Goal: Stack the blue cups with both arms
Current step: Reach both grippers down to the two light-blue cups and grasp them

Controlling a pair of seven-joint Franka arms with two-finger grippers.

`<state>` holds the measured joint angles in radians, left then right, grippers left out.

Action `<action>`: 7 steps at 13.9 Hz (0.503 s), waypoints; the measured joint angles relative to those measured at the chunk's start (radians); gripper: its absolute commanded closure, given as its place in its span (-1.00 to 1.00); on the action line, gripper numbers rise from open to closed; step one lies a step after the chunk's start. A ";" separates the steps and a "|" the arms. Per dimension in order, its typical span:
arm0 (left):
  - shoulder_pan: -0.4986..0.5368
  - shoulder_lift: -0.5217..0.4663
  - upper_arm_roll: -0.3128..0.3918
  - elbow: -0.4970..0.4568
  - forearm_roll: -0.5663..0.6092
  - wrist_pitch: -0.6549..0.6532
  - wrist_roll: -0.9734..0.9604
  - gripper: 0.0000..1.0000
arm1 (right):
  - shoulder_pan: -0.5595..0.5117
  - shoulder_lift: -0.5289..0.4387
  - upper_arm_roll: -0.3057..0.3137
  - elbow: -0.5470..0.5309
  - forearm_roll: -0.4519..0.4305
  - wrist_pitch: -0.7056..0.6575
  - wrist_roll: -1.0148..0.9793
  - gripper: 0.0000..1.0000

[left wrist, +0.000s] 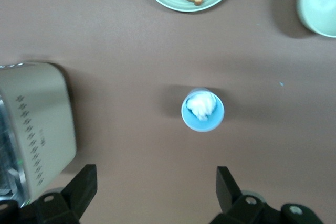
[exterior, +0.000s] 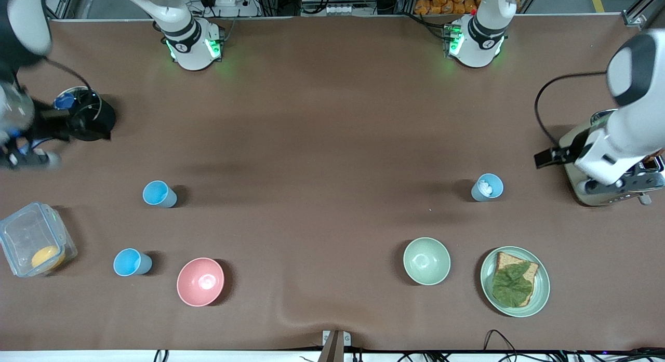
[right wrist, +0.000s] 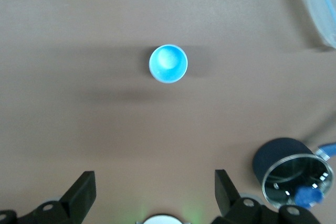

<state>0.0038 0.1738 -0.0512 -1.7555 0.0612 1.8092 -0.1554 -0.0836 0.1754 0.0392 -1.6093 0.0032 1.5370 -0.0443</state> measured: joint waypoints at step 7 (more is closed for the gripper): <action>0.002 0.068 -0.006 -0.245 0.000 0.307 0.003 -1.00 | -0.073 0.306 -0.004 -0.005 0.000 0.253 0.000 -1.00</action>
<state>0.0054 0.2414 -0.0572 -2.0007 0.0610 2.1161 -0.1525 -0.1570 0.4809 0.0350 -1.6142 0.0027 1.7898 -0.0447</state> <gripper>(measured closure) 0.000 0.000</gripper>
